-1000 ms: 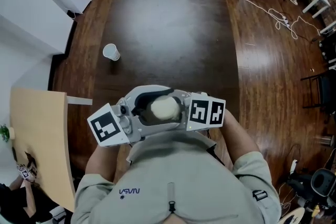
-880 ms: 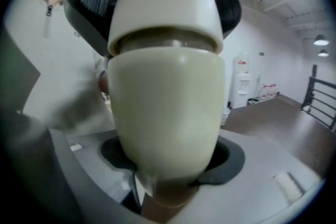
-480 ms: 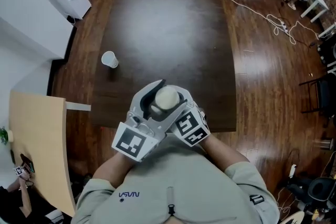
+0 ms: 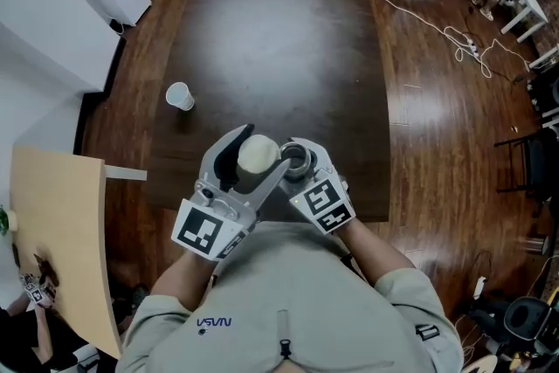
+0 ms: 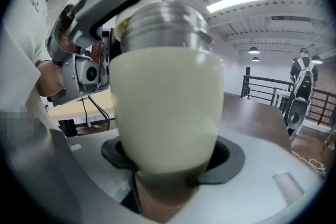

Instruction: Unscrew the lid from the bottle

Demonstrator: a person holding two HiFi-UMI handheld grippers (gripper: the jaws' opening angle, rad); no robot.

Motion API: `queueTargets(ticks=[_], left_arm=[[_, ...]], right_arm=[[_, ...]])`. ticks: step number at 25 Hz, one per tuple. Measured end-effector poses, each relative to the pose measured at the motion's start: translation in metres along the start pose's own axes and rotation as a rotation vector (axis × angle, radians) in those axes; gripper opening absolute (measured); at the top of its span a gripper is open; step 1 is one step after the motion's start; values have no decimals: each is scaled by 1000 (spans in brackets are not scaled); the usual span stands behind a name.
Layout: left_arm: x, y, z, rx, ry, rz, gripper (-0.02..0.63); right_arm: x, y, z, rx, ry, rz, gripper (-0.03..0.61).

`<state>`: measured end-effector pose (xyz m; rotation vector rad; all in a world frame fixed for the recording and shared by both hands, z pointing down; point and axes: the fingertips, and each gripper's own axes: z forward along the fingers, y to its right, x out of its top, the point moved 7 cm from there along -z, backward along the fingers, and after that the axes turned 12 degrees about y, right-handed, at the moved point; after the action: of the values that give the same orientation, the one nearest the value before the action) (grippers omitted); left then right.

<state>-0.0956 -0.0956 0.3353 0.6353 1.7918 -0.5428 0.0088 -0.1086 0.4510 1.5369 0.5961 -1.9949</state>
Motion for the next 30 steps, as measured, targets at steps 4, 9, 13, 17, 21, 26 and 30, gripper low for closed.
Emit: queueTargets(ticks=[4,9,13,17,21,26,30], left_arm=[[-41,-20,-9,64,-45,0,304],[-115,-32,-24,132,-196,0,304],[-165,-42,-41,206,-301,-20,304],[-192,-47,-40,251,-335,-19,304],[-222,-49,-29,220,-438,23,304],[-249,-52,-27,207,-556,38,304],[-261,-54,-28,204,-625,50,304]], right_arm=[[-23,24,-3,-49,9,52,304],[-51,43,-8,-85,11,63,304],[-64,51,-5,-79,5,63,304],[-75,60,1,-41,2,50,304],[-88,71,9,-25,-4,51,304],[-101,75,17,-17,-15,66,304],[-107,74,17,-12,-11,62,304]])
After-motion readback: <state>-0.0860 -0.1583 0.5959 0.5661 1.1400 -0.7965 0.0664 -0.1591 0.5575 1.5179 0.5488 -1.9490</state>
